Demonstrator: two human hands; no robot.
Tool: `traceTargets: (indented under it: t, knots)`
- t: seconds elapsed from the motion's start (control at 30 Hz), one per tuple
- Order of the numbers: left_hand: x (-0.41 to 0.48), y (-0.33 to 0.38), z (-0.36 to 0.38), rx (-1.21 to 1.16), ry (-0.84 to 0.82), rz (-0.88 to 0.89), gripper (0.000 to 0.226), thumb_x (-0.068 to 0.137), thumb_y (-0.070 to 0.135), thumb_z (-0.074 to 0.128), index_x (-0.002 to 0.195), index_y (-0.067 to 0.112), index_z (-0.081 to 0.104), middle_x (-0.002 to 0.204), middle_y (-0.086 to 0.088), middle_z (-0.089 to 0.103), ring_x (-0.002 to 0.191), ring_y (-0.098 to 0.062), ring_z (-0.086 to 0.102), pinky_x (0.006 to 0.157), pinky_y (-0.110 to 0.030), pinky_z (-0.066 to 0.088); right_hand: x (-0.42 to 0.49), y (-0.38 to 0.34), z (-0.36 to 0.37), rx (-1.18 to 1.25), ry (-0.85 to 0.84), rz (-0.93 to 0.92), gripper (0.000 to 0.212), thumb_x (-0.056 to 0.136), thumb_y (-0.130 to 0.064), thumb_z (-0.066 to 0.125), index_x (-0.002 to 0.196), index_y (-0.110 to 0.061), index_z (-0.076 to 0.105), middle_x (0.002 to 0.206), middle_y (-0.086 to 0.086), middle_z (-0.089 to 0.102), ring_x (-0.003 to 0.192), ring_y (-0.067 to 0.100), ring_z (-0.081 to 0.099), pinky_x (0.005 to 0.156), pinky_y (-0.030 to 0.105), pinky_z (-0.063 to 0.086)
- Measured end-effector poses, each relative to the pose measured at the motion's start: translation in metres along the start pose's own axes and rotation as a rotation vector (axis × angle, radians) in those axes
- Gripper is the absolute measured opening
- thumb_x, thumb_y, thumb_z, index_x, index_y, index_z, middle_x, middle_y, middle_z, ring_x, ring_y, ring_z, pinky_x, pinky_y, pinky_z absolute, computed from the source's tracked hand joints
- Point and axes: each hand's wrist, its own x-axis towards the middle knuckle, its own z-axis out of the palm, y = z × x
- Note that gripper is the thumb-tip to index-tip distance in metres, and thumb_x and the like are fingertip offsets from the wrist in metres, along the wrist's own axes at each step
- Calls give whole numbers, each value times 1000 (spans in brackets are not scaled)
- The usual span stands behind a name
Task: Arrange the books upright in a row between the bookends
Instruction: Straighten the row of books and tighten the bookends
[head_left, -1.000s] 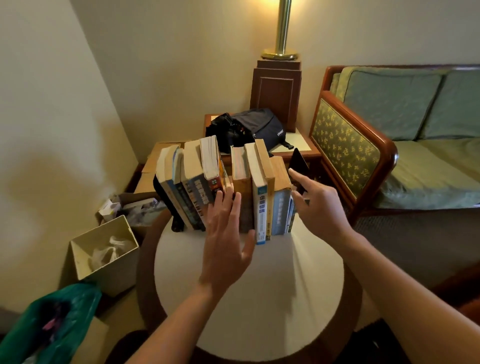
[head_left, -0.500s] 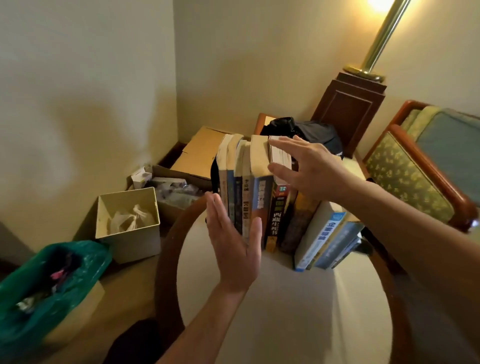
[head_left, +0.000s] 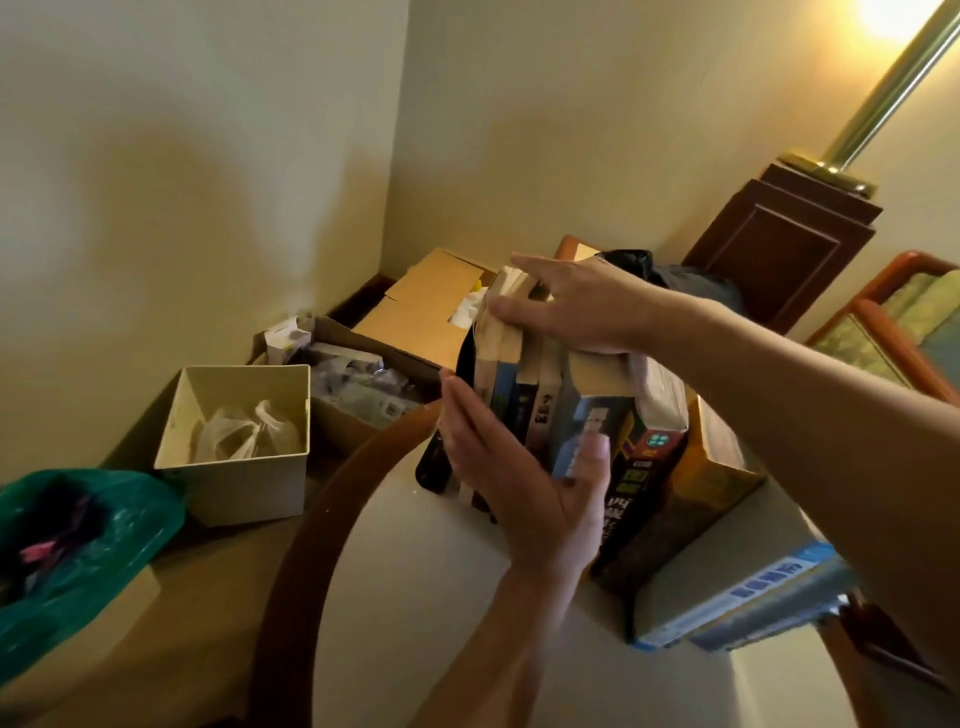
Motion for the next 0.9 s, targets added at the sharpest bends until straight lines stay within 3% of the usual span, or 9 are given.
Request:
traceTargets:
  t: [0.07, 0.2, 0.33, 0.5, 0.63, 0.73, 0.8, 0.9]
  knots:
    - [0, -3, 5, 26, 24, 13, 111, 85, 83, 29, 156, -2, 14, 164, -14, 15, 151, -28, 18, 116, -53, 30, 1, 1, 2, 5, 17, 28, 79, 94, -73, 39, 157, -28, 28, 158, 7, 39, 139, 28, 42, 105, 39, 39]
    - [0, -9, 9, 65, 90, 60, 107, 88, 77, 33, 153, -7, 19, 158, -20, 22, 145, -34, 27, 109, -55, 37, 1, 2, 2, 9, 61, 28, 64, 95, -69, 42, 141, -24, 52, 139, 7, 56, 106, 20, 51, 86, 35, 42]
    - [7, -18, 11, 93, 129, 80, 103, 91, 74, 34, 152, -8, 19, 153, -22, 29, 138, -36, 35, 105, -55, 40, -3, 8, 0, -1, 102, 29, 63, 94, -67, 47, 142, -27, 55, 140, 4, 58, 119, 23, 54, 85, 33, 40]
    - [10, -18, 14, 135, 130, 104, 99, 93, 71, 34, 152, -7, 18, 150, -24, 31, 134, -36, 38, 103, -53, 41, -5, 10, 0, -13, 105, 39, 61, 93, -71, 44, 140, -34, 55, 132, 4, 63, 100, 19, 53, 79, 32, 40]
    - [8, -18, 15, 171, 114, 128, 93, 96, 66, 29, 151, -8, 18, 151, -29, 29, 134, -41, 39, 103, -55, 40, 0, 3, 2, -61, 42, 56, 78, 92, -76, 35, 154, -30, 37, 155, 5, 44, 136, 26, 44, 96, 35, 35]
    - [10, -18, 14, 165, 122, 137, 90, 98, 65, 27, 151, -7, 18, 151, -29, 29, 134, -41, 39, 104, -54, 39, 1, -3, 2, -75, 6, 61, 80, 94, -74, 33, 158, -28, 28, 161, 5, 34, 144, 26, 35, 106, 35, 31]
    - [10, -19, 14, 153, 126, 136, 90, 98, 64, 27, 150, -9, 19, 151, -28, 28, 134, -40, 38, 104, -54, 39, 3, -5, 2, -69, 2, 62, 78, 95, -73, 34, 158, -27, 29, 161, 5, 34, 144, 26, 35, 105, 34, 31]
    - [11, -22, 15, 143, 139, 139, 87, 99, 62, 28, 151, -7, 19, 151, -26, 28, 133, -40, 40, 103, -54, 40, 7, -6, 3, -64, 23, 53, 73, 96, -71, 36, 152, -25, 41, 154, 6, 44, 135, 27, 44, 90, 32, 32]
